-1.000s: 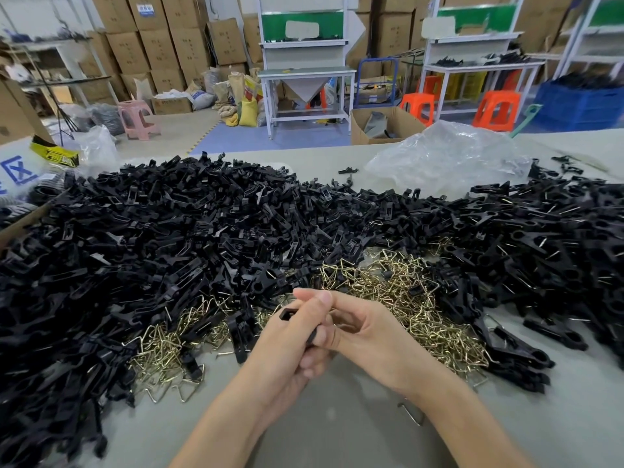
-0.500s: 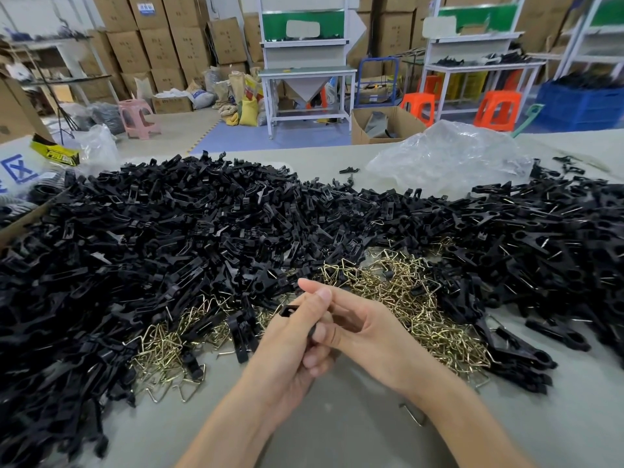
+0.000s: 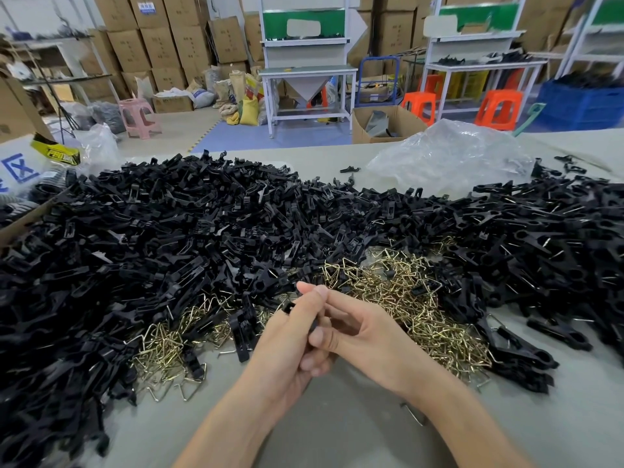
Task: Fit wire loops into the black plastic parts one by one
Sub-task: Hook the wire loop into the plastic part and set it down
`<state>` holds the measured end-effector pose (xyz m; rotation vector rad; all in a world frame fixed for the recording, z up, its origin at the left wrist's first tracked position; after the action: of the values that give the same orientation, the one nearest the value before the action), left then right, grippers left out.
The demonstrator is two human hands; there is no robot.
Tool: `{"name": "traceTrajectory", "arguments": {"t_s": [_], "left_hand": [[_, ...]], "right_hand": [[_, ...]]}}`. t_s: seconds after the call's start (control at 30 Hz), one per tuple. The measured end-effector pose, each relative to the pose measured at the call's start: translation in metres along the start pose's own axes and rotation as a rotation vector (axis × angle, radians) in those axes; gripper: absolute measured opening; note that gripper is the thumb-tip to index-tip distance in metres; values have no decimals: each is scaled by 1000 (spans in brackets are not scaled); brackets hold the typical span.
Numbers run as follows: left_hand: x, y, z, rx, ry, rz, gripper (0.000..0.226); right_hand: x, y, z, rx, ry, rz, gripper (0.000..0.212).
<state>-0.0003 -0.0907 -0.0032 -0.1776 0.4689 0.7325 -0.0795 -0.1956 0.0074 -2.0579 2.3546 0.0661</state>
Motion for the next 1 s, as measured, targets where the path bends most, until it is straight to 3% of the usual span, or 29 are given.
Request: {"name": "traceTrajectory", "arguments": {"t_s": [0.27,0.43,0.53,0.67,0.8,0.87,1.0], "left_hand": [[3,2,4,-15,-115,-6,47],[6,2,4,-57,-253,-148,47],[8,2,2,-83,-290,-202,59],[9,0,0,-170,-292,-248,67],[8,-2,-2,-167,-240,-286,73],[7,-1,-3,-173,-257,-283,68],[9,2,-3,-294,-502,-128,38]], "right_hand": [[1,0,2,-8,60,6,60],[7,1,2,-14,103,-36,39],[12,1,2,18,306,31,30],[22,-2,3,27,380,202,41],[31,2,-8,73,242,401,27],[50,1,-27,159,133,524,31],[117,-6,-77,282,-718,657,50]]}}
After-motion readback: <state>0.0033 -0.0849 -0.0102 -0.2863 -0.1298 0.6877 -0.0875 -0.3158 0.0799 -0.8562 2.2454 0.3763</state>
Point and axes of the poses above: each hand's wrist, its own y-axis away from the middle knuckle, its own x-axis out of the back of the hand, z = x × y, the point moved 1 cm from there along -y, towards the middle knuckle, and after that the axes turned 9 degrees about -x, right-handed, at the moved point
